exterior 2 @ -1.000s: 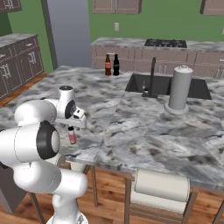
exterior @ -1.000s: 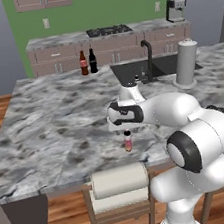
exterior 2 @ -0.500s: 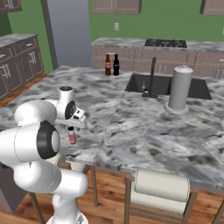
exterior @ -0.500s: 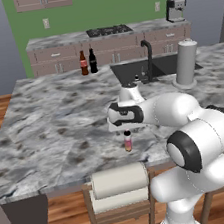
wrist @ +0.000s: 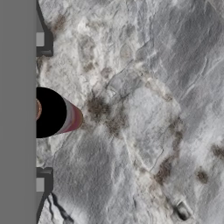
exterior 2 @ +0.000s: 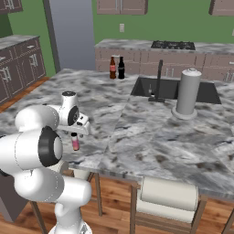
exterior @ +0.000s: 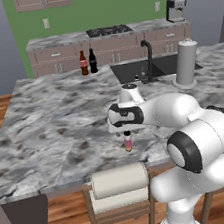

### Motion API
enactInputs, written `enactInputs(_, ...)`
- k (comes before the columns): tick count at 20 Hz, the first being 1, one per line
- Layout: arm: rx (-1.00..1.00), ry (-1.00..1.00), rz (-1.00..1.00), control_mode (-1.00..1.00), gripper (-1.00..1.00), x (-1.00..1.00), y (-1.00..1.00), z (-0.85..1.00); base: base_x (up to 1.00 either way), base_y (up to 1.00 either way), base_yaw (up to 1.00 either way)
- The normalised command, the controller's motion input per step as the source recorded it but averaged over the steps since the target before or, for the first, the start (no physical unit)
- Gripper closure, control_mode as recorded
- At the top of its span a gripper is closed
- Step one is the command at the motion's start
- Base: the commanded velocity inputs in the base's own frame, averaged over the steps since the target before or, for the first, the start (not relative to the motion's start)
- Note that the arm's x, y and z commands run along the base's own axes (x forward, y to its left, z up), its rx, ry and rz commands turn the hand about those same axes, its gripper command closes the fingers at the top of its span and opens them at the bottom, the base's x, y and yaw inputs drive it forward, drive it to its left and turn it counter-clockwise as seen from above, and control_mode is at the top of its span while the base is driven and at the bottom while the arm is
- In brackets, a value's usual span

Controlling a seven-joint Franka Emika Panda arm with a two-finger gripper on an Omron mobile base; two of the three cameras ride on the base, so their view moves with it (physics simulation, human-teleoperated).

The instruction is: Place the large bottle from the dining counter next to the other large bottle outside the sink, and place the small bottle from the dining counter next to the other small bottle inside the sink.

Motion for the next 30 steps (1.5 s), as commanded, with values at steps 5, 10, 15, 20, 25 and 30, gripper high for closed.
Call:
enactInputs(5, 0.00, 0.00, 0.00, -1.00, 1.00, 0.00, 0.00, 0.00, 0.00, 0.00, 0.00)
enactInputs(10, 0.00, 0.00, 0.00, -1.00, 1.00, 0.00, 0.00, 0.00, 0.00, 0.00, 0.00)
enactInputs(15, 0.00, 0.00, 0.00, -1.00, 1.00, 0.00, 0.00, 0.00, 0.00, 0.00, 0.00)
enactInputs(20, 0.01, 0.00, 0.00, -1.00, 1.00, -0.22, -0.14, 0.15, 0.00, 0.00, 0.00)
enactInputs(25, 0.04, 0.00, 0.00, -1.00, 1.00, -0.22, -0.10, 0.61, 0.00, 0.00, 0.00)
enactInputs(30, 0.01, 0.00, 0.00, -1.00, 1.00, -0.16, -0.02, 0.60, 0.00, 0.00, 0.00)
